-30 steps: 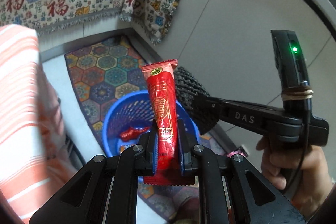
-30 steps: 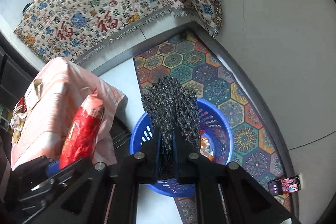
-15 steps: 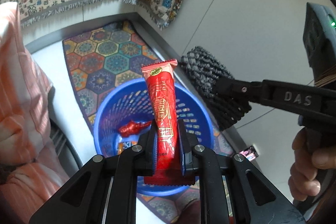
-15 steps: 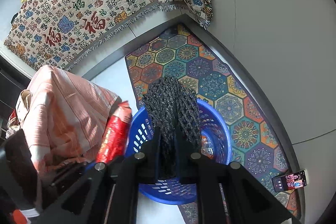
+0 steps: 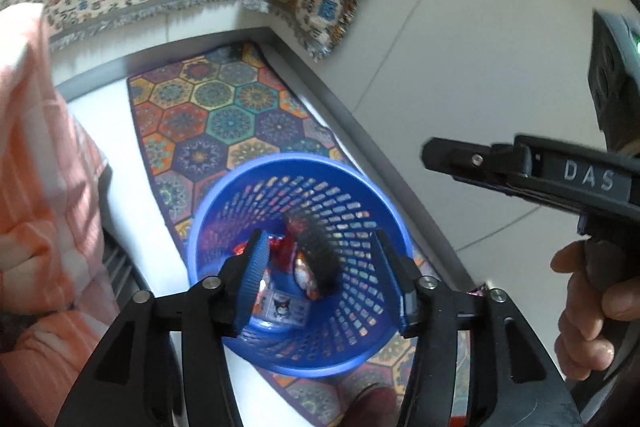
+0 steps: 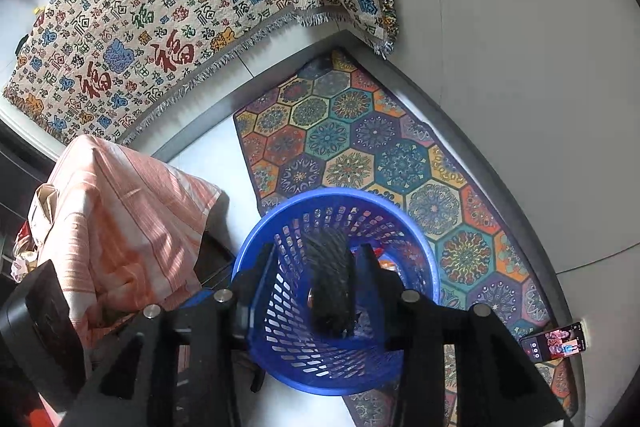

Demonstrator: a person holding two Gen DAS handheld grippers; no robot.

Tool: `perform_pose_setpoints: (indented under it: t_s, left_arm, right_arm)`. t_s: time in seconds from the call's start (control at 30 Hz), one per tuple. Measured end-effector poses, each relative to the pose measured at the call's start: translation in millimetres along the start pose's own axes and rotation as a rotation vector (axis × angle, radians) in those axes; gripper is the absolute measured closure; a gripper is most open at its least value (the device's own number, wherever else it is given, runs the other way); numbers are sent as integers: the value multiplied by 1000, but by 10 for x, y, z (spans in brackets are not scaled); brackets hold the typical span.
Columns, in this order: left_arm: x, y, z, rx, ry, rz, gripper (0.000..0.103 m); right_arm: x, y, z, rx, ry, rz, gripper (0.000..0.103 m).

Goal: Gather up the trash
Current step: 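Carry both items over the blue wastebasket and open both grippers to drop them, then return both tools to the table above the remaining trash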

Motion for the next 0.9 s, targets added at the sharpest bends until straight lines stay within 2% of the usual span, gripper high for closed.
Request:
perform_pose_setpoints:
  t_s: [0.17,0.23,0.3,0.37,0.47,0.57,0.67,0.77,0.9]
  left_arm:
    - [406,17,-70,36,-47,15,47]
    - [708,-14,-108,29,-85,25,41]
    - [1073,-17,-111,7,-131,22,31]
    - [1459,54,-66,-15,-172,-5,23]
    - [2023,307,172,-33,-188,-113,16]
    - [2391,706,506,-13,-156,-227,15]
    - [2732,1300,943,43,-114,-365,15]
    - [3037,1968,1414,141,-75,-480,15]
    - [3210,2580,1852,198,-19,-546,15]
  right_arm:
    - [144,56,-67,34,-66,41,61]
    - [243,138,-92,67,-111,64,61]
    - [386,300,-95,122,-171,81,61]
    - [538,519,-53,181,-221,77,61]
    - [744,915,108,266,-280,43,51]
    - [922,1399,438,348,-314,-20,43]
    - [1007,1888,912,413,-278,-117,38]
    - [986,2462,1540,555,-208,-184,35]
    - [833,2977,2212,694,-124,-210,33]
Point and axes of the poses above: each gripper's, at about its wrist camera, not at the fingertips, and x roughly against the way its jaws point, y to its left, z to its underside, the point moved 7 cm from there along -x, roughly the way its jaws point, and after that the axes turned 13 degrees about -x, right-handed, at the moved point
